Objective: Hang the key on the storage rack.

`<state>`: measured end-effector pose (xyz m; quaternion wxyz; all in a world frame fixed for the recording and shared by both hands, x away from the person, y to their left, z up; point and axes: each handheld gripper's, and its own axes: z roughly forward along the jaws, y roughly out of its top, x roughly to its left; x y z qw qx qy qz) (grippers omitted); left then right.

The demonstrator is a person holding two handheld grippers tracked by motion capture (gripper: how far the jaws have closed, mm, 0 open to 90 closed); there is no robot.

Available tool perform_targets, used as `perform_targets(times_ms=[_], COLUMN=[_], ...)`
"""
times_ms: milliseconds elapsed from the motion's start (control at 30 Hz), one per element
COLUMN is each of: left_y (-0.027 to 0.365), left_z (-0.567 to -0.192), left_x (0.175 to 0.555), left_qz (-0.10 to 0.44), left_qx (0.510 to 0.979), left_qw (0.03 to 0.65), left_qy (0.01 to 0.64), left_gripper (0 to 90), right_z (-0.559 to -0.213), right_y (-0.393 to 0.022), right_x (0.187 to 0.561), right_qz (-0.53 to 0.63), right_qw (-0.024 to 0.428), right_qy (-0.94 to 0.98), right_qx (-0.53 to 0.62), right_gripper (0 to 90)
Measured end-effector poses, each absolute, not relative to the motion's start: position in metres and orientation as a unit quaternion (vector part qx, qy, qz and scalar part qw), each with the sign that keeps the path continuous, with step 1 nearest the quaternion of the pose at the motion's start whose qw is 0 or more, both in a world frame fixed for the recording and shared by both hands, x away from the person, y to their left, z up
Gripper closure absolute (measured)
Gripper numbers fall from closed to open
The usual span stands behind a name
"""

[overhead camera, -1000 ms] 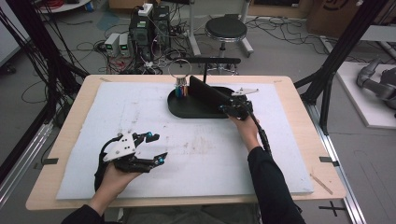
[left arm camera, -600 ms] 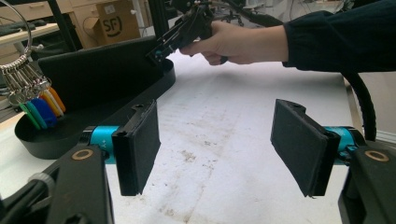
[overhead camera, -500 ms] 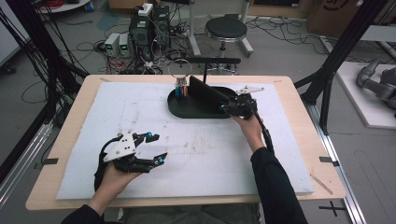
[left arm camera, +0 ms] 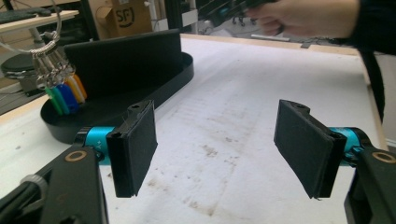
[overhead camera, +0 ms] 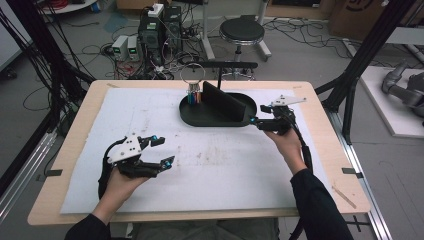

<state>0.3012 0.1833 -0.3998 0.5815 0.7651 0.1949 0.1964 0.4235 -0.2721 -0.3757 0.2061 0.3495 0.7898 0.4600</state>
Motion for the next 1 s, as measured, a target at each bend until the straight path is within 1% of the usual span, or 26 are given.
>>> perform_targets(times_ms=[167,433,567,767,1000], left_y=[0.187,0.197,0.2,0.206,0.214], left_z=[-0.404,-0.41,-0.413,-0.416,-0.418], left_x=[0.31,0.32,0.319,0.32,0.318], left_qz=[0.205,0.221,0.227,0.234,0.247], left_qx=[0.771,0.772,0.771,0.77,0.768], left_qw=[0.569,0.552,0.548,0.541,0.533], left_qy=[0.201,0.226,0.234,0.244,0.256], left_gripper=[29.1,27.3,27.3,27.3,27.3], right_z=[-0.375,-0.389,-0.398,-0.405,-0.408], right_y=[-0.292,-0.325,-0.338,-0.356,-0.353], right_x=[0.397,0.357,0.351,0.351,0.354], right_qz=[0.46,0.488,0.499,0.508,0.497], right_qw=[0.22,0.236,0.233,0.236,0.236], right_qy=[0.784,0.761,0.747,0.727,0.733], right_qx=[0.354,0.356,0.372,0.397,0.4], right_gripper=[31.1,30.7,30.7,30.8,30.8])
